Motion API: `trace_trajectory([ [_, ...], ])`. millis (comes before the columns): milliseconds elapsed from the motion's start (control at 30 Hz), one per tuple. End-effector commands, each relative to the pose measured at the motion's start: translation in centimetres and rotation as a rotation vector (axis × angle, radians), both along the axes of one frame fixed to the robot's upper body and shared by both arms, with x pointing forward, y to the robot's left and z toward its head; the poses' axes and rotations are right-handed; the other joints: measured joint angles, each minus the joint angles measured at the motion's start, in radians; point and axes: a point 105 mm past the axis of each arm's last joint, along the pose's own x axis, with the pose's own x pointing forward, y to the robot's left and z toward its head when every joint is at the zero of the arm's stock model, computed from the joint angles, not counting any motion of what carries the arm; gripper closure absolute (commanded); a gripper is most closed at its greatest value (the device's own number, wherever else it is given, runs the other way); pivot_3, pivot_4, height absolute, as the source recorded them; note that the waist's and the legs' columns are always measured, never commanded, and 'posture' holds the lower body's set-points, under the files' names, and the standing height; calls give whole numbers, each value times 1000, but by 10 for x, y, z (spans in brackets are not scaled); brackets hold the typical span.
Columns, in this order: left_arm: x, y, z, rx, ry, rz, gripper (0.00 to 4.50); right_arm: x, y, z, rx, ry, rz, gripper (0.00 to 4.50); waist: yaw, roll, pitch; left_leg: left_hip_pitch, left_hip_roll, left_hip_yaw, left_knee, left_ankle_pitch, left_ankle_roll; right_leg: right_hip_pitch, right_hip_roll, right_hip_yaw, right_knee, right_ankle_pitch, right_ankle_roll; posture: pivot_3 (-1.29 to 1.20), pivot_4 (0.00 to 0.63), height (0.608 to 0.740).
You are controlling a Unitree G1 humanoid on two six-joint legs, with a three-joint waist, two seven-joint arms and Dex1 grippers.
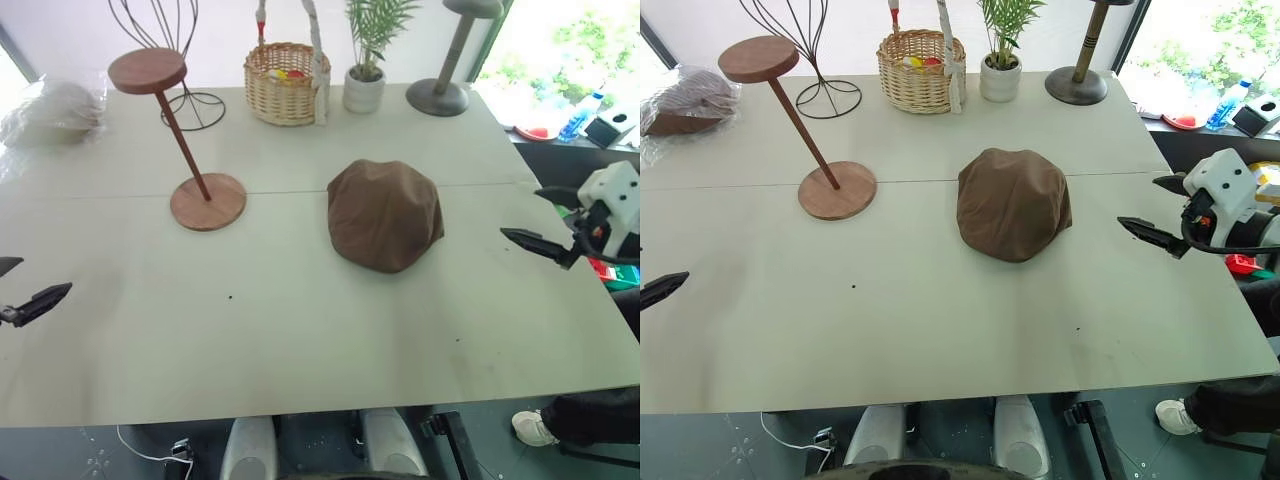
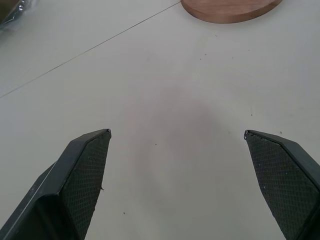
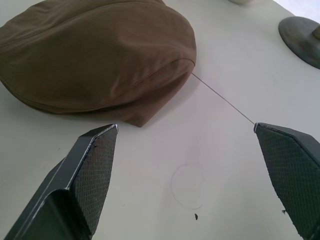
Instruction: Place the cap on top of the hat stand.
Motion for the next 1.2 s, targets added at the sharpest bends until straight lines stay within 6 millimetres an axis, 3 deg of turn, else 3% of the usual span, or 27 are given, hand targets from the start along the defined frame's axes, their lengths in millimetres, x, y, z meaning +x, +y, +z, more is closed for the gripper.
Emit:
trace_trajectory([
  [33,1,0,14,46,-52,-11,24,2,1,12,-4,-63,4,0,0,0,0,0,0,0,0,0,0,0,0,0,0,0,0,0,150,728],
  [433,9,-13,18,4,-58,-49,24,3,3,18,-22,-89,-4,0,1,0,0,1,0,0,1,2,3,1,0,0,1,0,0,0,150,728],
  [567,15,-27,29,-57,-70,-107,24,4,5,24,-19,-93,-10,0,1,0,0,1,0,0,2,2,3,1,0,0,3,0,0,0,150,728],
  [633,19,-43,38,-73,-69,-183,24,3,9,25,-56,-85,6,0,1,0,0,1,0,0,2,2,3,1,0,0,4,0,0,0,150,728],
  [800,18,-107,64,-137,15,-496,24,1,44,43,-159,-112,104,0,2,0,0,1,0,0,3,2,3,1,1,0,6,0,0,0,150,728],
  [933,15,-150,74,-134,123,-743,24,-9,92,47,-203,-123,201,0,3,1,0,1,0,0,3,2,3,1,1,1,6,0,1,0,150,728],
  [1067,21,-185,81,-155,151,-945,24,-29,138,22,-300,-123,306,0,2,2,1,1,1,-1,2,2,4,1,2,1,7,0,1,0,150,728],
  [1200,32,-205,80,-149,169,-1053,24,-39,156,-10,-364,-116,327,0,22,1,1,1,0,-3,8,2,4,1,3,1,14,-1,2,0,150,728],
])
